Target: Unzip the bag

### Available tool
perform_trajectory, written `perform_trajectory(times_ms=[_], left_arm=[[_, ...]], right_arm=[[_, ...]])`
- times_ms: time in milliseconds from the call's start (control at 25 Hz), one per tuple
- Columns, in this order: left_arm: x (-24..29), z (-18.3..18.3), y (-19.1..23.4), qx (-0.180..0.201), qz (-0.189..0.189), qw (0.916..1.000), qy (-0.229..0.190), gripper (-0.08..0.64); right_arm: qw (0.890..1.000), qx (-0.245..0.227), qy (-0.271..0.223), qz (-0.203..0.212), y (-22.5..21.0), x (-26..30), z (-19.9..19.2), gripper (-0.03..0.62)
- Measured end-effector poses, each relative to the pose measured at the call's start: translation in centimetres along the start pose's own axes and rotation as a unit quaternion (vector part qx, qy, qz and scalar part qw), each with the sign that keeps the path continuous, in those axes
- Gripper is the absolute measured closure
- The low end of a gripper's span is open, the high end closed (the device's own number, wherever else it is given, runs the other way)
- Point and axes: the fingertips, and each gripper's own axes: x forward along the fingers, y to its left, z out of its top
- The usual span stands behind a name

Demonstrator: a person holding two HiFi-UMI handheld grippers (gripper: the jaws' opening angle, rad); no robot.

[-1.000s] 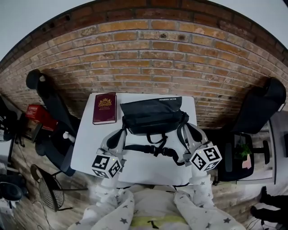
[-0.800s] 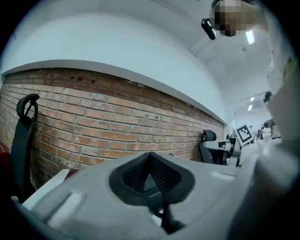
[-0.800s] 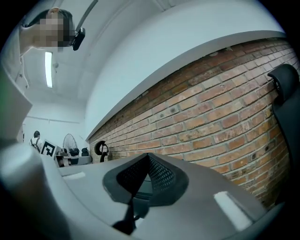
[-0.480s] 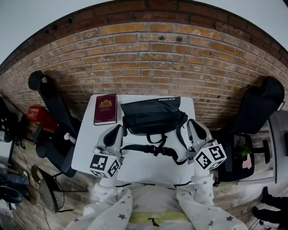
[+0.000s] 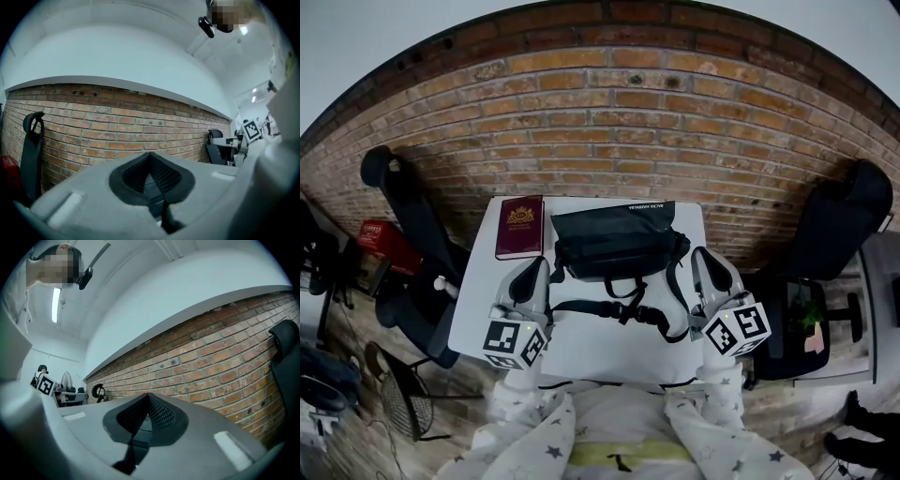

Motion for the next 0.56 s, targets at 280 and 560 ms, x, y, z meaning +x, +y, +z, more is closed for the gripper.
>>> perform_trajectory(times_ms=[280,560], left_arm=[[-0.32,0.02,0.13,0.003,0.009,0.9999,0.005,0.561],[-0.44,-0.15,-0.26,0.004,0.014,0.9998,0.01,0.561]], right_arm=[[1.0,-0.009,-0.002,-0.012,-0.16,-0.51,0.1,0.584],[1.0,-0.016,-0.008,-0.025,-0.68,-0.92,0.34,0.584]])
